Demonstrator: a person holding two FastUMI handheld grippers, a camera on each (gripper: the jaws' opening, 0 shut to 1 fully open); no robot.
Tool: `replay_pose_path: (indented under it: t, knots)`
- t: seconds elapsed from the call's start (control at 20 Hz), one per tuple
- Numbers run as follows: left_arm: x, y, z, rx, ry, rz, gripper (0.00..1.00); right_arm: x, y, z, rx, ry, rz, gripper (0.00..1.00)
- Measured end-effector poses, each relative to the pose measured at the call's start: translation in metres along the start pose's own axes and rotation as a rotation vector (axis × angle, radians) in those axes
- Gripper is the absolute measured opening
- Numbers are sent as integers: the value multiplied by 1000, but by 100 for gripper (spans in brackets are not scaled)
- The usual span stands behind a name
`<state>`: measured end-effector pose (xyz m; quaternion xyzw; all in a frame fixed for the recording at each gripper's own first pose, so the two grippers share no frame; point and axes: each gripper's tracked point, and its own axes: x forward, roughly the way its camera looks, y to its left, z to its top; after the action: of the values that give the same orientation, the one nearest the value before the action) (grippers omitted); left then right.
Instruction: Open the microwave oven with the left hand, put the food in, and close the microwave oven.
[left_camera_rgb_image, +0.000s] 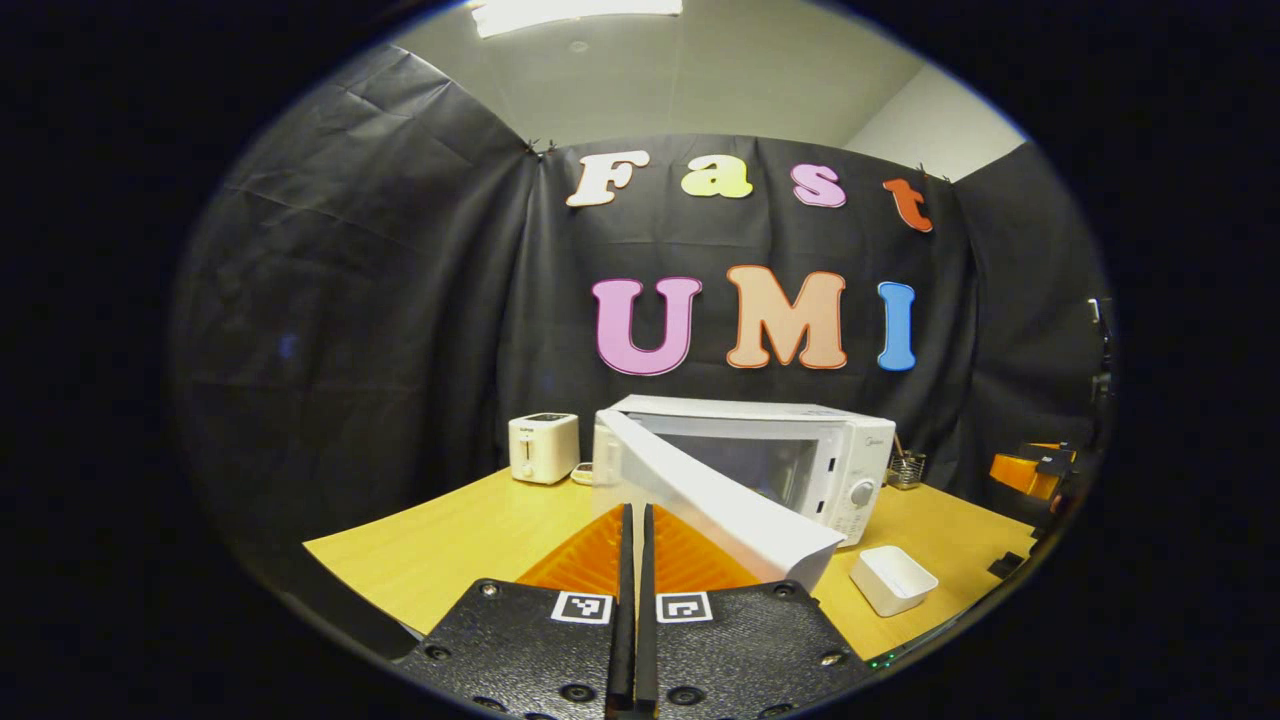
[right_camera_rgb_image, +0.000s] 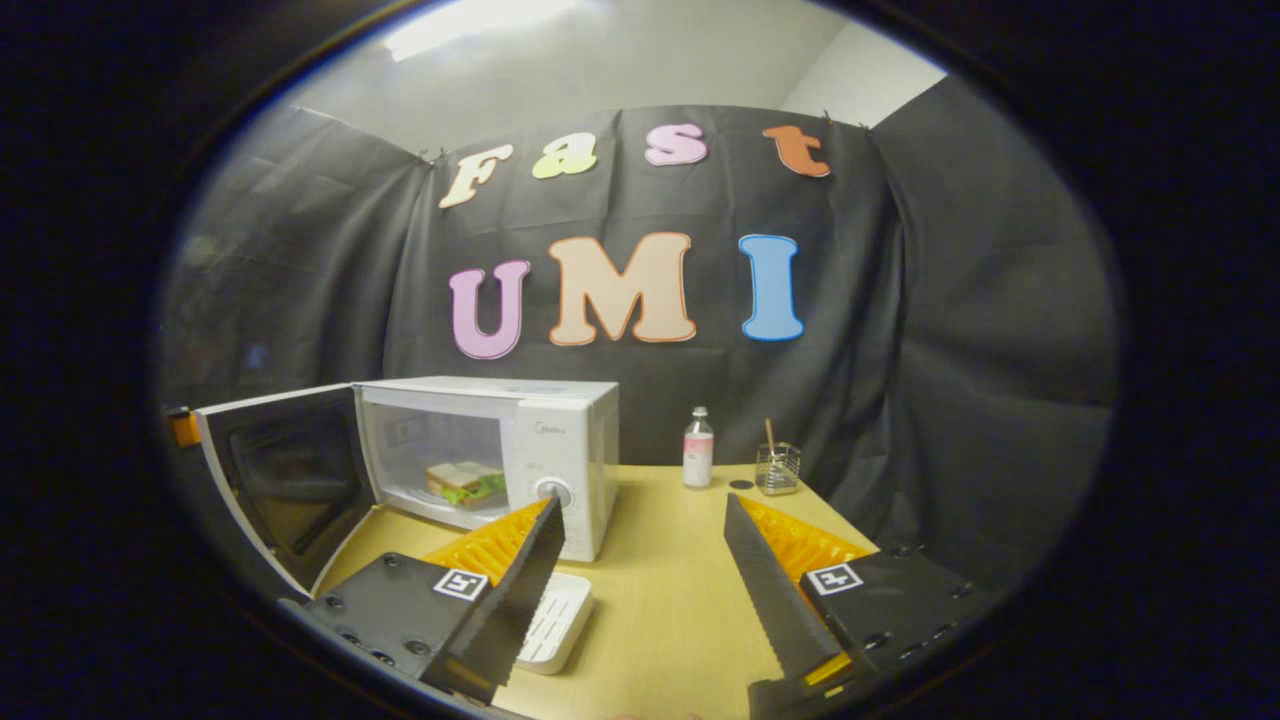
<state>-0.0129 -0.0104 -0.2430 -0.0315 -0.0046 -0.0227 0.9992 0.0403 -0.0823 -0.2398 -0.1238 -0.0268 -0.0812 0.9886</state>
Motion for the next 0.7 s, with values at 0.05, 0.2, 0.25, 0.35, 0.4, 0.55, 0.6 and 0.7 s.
replay_pose_path:
  t: [0.05,0.2,0.25,0.35,0.4,0.55,0.6,0.7]
  knots:
    - [4,-11,-2,-3,2,-8,2,0,-5,1,0,2,-13,94]
    - [20,-38,-7,-23,10,-46,2,-3,-15,7,8,-7,-32,94]
    - [25,-47,-7,-34,9,-59,2,-3,-20,8,10,-7,-46,94]
    - [38,-68,-14,-52,25,-94,2,-5,-25,9,14,-6,-58,94]
    - [45,-78,-17,-61,34,-112,2,-7,-27,9,15,-4,-61,94]
    - [68,-104,-26,-80,54,-153,2,-10,-29,19,7,-18,-75,94]
    - [75,-109,-30,-78,71,-151,2,-10,-26,23,-3,-23,-72,94]
    - [88,-117,-33,-82,80,-156,2,-11,-21,29,-4,-36,-71,94]
